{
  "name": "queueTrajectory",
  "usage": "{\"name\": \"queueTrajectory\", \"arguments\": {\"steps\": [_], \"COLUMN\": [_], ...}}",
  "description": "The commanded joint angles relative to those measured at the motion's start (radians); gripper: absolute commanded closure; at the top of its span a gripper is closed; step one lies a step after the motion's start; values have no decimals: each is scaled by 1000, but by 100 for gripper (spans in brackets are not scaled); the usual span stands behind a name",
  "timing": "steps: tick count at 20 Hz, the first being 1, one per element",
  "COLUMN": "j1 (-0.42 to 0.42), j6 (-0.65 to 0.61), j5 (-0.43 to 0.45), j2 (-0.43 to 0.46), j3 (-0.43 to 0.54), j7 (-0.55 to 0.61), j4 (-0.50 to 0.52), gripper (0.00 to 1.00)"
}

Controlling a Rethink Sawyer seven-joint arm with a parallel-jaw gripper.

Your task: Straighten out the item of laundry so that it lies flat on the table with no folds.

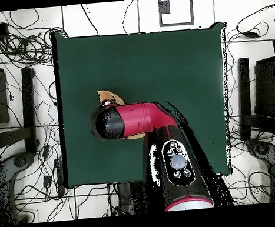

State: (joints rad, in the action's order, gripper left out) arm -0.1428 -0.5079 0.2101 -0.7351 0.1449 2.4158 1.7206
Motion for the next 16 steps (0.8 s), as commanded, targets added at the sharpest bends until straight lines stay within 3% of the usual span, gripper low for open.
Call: {"name": "queueTrajectory", "arguments": {"steps": [1, 9, 13, 16], "j1": [-104, -347, -390, -424], "j6": [-87, -138, -207, -249], "j5": [66, 200, 254, 296], "j2": [32, 113, 151, 206], "j3": [231, 556, 608, 668], "j7": [-314, -679, -759, -899], "j4": [49, 21, -15, -49], "gripper": [100, 100, 100, 100]}}
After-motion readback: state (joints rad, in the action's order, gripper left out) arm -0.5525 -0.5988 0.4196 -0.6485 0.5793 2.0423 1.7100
